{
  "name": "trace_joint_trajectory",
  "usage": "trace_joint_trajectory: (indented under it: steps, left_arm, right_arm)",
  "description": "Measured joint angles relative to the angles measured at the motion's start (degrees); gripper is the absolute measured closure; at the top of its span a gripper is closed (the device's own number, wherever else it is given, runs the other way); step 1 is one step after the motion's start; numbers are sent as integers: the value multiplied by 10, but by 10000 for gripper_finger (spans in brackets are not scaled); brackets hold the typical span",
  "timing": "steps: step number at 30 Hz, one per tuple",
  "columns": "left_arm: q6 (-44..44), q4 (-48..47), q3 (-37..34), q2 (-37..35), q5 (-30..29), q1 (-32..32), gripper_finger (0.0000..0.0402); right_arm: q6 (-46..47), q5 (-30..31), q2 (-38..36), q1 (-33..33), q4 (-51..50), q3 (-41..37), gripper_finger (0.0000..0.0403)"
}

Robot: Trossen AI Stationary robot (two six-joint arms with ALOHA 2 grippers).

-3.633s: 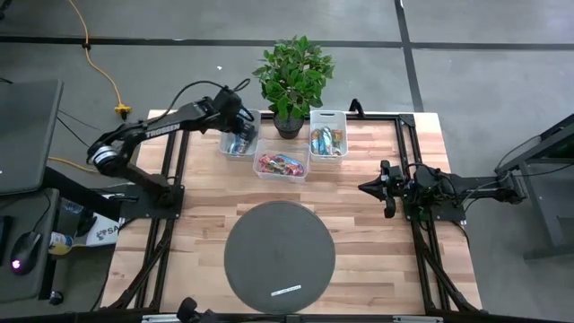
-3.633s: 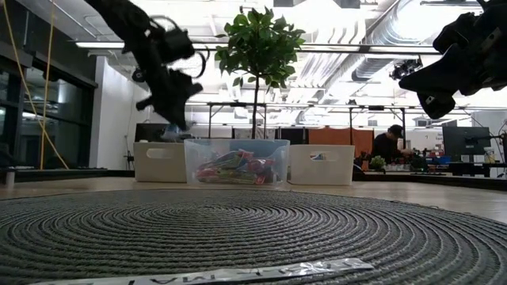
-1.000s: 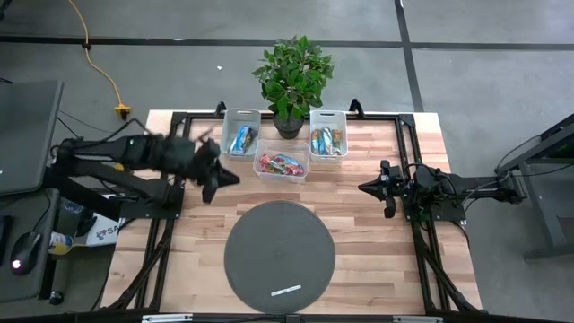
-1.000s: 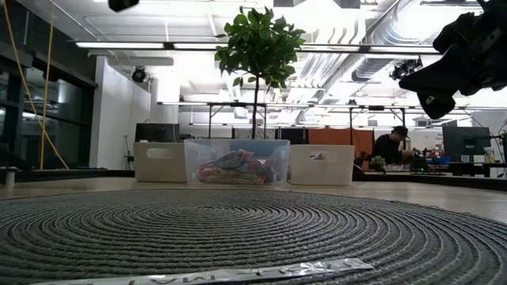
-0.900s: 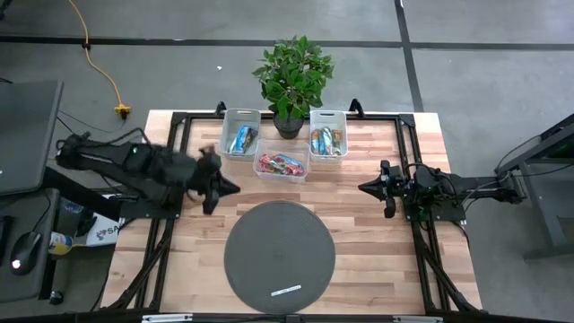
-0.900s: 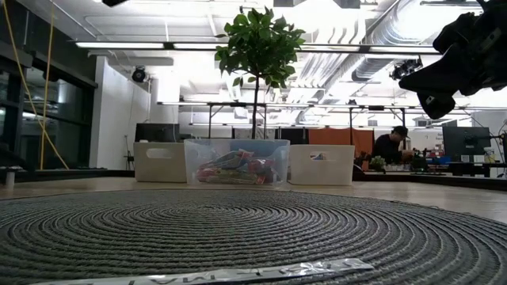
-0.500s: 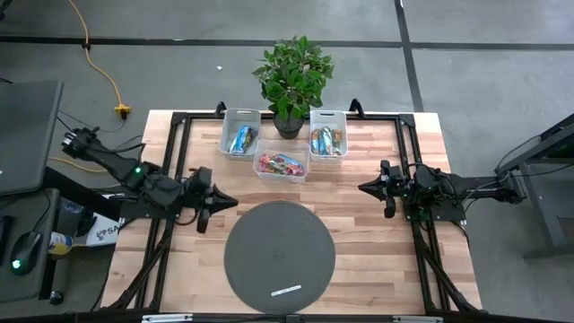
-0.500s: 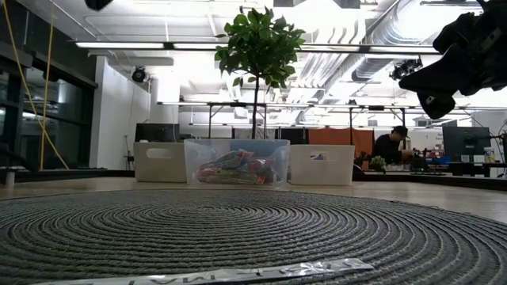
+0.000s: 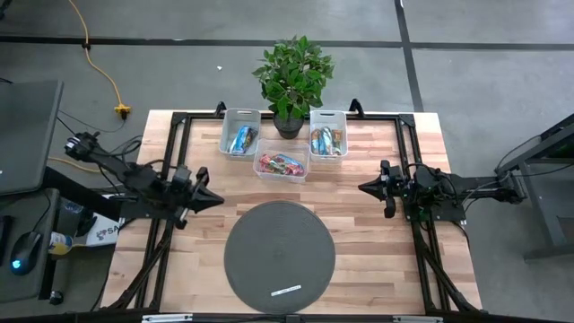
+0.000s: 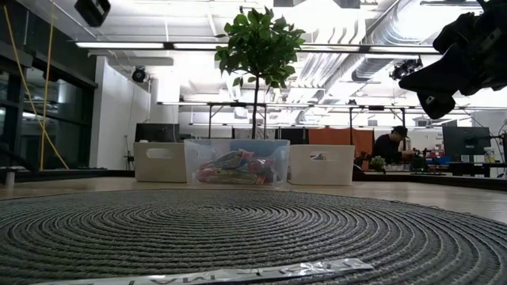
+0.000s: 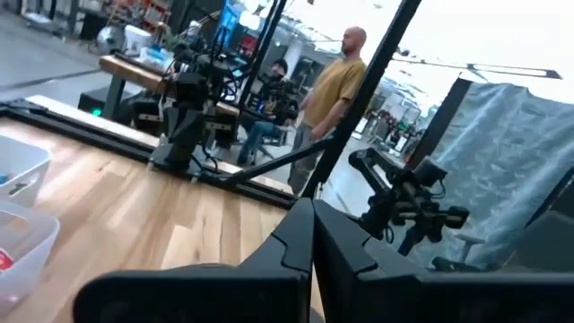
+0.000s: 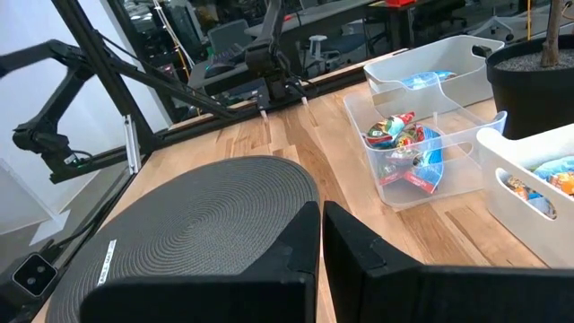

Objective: Pick and place Granola Bars by type
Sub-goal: Return to Home Position

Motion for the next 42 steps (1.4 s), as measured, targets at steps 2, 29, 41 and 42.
trace_joint_trajectory:
  steps: [2,29,41,42]
  left_arm:
    - [10,1,-18,-31,12,0,401]
    - [10,71,-236,-255,152,2,401]
    - [86,-31,-238,-254,329,102,401]
    - [86,-44,-238,-254,333,109,401]
  right_arm:
    - [0,0,0,0,0,0,402]
    - [0,0,0,0,0,0,402]
    - [0,0,0,0,0,0,402]
    - [0,0,0,0,0,0,402]
